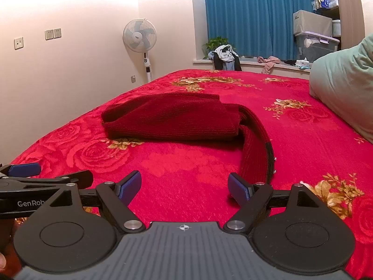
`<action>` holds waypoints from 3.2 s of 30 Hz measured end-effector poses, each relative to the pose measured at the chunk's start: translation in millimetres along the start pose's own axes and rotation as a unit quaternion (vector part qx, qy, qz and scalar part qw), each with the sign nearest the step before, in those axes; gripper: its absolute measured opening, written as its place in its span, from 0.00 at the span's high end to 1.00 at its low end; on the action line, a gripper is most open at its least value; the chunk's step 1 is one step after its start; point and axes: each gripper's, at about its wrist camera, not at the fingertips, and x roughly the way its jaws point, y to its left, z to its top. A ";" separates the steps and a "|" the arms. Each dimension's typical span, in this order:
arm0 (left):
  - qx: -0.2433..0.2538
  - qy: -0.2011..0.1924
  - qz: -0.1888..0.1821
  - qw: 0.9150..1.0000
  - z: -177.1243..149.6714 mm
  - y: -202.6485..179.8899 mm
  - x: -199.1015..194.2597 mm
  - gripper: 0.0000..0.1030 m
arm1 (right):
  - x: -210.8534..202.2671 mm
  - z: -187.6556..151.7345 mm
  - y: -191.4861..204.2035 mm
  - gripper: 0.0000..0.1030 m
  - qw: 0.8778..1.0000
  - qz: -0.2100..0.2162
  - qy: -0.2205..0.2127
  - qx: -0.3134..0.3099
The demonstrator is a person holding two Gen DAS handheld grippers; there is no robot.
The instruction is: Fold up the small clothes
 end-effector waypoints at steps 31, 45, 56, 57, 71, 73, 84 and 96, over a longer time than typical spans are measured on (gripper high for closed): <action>0.023 0.010 0.028 0.999 82.0 -4.4 90.9 0.62 | 26.8 67.2 -71.9 0.40 0.996 -0.006 -0.020 0.089; -0.104 0.069 0.027 0.992 200.1 -62.5 293.8 0.47 | 34.7 82.1 -148.3 0.69 0.982 -0.033 -0.017 0.187; -0.071 0.163 0.107 0.978 225.9 -113.6 406.5 0.01 | 53.7 78.0 -152.5 0.68 0.983 -0.030 0.019 0.181; -0.035 0.163 0.110 0.980 220.3 -118.9 404.7 0.09 | 54.4 77.5 -151.7 0.68 0.983 -0.031 0.020 0.178; -0.024 0.083 0.019 0.996 102.5 23.2 165.2 0.84 | 46.0 79.5 -145.3 0.68 0.985 -0.036 0.012 0.167; -0.018 0.088 0.025 0.996 86.5 54.9 139.5 0.84 | 43.3 78.6 -142.7 0.68 0.986 -0.038 0.010 0.164; -0.055 0.134 -0.013 0.989 87.5 186.3 129.3 0.53 | 47.3 64.7 -120.4 0.68 0.989 -0.027 0.019 0.144; -0.155 0.237 0.011 0.959 73.2 181.8 178.8 0.25 | 92.1 31.5 -88.9 0.47 0.988 0.037 0.056 0.139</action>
